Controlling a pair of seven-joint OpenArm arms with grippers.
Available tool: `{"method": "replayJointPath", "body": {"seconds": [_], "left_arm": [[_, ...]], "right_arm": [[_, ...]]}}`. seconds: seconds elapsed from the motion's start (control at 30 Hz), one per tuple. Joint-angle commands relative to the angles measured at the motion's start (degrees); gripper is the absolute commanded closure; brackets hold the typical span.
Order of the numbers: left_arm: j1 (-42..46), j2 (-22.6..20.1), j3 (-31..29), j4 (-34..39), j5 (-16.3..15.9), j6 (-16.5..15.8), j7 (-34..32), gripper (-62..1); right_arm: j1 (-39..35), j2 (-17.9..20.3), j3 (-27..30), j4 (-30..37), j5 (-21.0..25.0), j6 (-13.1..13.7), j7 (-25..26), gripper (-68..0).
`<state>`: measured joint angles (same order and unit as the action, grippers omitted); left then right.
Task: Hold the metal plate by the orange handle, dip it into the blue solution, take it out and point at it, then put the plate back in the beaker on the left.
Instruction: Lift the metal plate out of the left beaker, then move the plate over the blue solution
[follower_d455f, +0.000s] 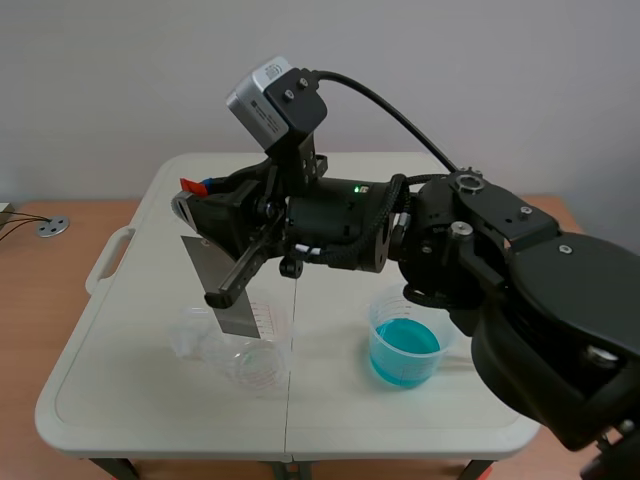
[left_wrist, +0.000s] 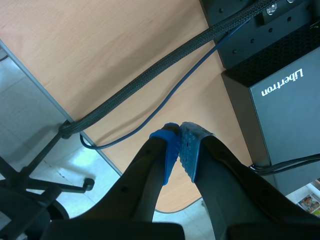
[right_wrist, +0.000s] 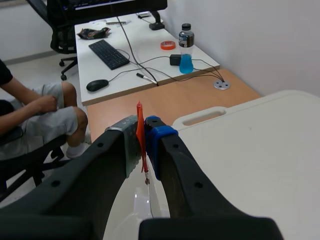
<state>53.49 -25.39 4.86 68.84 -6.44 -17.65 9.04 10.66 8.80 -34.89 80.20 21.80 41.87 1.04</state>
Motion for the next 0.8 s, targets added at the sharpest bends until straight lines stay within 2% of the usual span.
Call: {"method": "replayJointPath", "body": {"seconds": [0.0,0.37,0.47,0.77], "left_arm": [[0.7,-0.1,-0.3,0.3,-0.1,-0.3,-0.1,-1.9],[0.8,-1.7,-2.5,1.2,-0.1,0.1,-4.3,-1.9],[1.1,-3.2,-5.3,2.8,-0.2,0.4,-5.2,-1.9],[1.1,-8.9,-16.1,8.4,-0.2,0.4,-7.2,-1.9]], "right_arm": [[-0.2,0.8,0.3,2.7,0.4,0.9,0.7,-1.1],[-3.8,5.9,0.9,17.5,0.5,0.6,-2.4,-1.3],[-4.5,6.7,1.4,21.1,0.5,0.0,-4.0,-1.3],[-7.5,9.9,6.0,29.3,1.5,-0.3,-4.2,-1.3]]}}
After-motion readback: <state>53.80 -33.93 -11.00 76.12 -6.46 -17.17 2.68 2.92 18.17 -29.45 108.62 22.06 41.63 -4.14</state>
